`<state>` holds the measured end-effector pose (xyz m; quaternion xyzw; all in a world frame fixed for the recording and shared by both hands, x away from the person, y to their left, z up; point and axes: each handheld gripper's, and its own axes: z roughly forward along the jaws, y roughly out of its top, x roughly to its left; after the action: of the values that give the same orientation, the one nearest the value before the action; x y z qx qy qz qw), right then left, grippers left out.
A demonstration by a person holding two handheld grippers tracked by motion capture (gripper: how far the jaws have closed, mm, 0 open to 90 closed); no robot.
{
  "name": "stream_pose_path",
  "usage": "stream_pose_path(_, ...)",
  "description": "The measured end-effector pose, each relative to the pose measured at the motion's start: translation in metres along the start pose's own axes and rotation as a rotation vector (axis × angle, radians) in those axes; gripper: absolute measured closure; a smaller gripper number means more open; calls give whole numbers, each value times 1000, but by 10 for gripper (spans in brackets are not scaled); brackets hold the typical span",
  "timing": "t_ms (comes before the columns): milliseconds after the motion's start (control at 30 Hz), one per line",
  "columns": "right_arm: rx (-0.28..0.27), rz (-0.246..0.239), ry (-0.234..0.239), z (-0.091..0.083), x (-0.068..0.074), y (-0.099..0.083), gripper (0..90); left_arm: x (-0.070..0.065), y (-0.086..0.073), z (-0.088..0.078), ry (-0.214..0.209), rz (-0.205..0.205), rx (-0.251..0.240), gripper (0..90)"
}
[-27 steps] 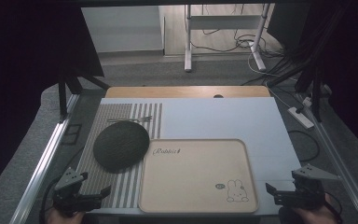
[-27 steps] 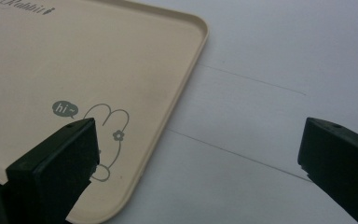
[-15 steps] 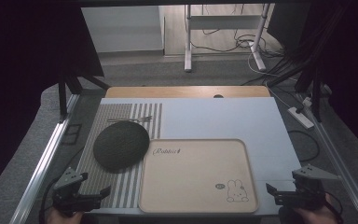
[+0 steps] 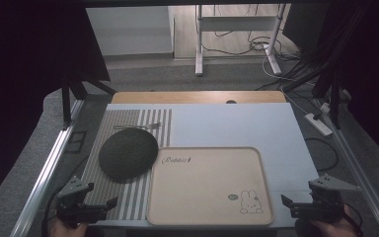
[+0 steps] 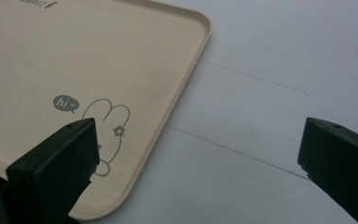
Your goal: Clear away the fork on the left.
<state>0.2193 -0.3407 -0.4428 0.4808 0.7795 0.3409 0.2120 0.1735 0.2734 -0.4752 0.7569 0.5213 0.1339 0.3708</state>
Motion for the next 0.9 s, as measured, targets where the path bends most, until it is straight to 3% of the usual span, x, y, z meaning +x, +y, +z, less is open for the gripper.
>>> stream_pose_path(267, 6, -10, 2, 1, 1, 0, 0, 1, 7, 7, 2, 29, 6, 0)
stream_pose_path(467, 11, -18, 4, 1, 1, 1, 0, 3, 10, 11, -20, 35, -7, 0)
stream_pose_path(700, 12, -18, 4, 1, 1, 1, 0, 6, 14, 18, -33, 52, 17, 0)
stream_pose_path(900, 15, -21, 5, 2, 2, 1, 0, 11, 19, 24, -33, 40, 31, 0)
